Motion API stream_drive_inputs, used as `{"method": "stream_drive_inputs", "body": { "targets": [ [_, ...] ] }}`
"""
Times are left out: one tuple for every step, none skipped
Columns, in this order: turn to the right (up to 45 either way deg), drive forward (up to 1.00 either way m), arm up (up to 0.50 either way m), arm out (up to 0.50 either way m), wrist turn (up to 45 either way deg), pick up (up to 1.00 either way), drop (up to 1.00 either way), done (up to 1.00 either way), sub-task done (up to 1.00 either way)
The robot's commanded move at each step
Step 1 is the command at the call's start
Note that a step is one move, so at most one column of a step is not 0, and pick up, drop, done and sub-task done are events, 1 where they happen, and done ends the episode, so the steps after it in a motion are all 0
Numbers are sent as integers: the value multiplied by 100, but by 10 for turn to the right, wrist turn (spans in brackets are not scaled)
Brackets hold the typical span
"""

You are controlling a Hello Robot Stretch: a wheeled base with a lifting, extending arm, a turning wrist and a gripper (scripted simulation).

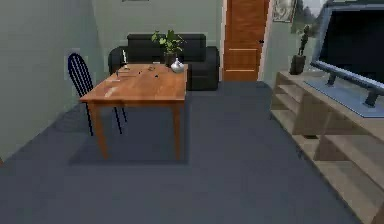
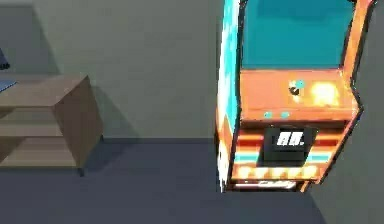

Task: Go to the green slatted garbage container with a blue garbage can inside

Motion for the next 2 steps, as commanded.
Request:
{"method": "stream_drive_inputs", "body": {
  "targets": [
    [-450, 0, 0, 0, 0, 0, 0, 0, 0],
    [-120, 0, 0, 0, 0, 0, 0, 0, 0]
  ]
}}
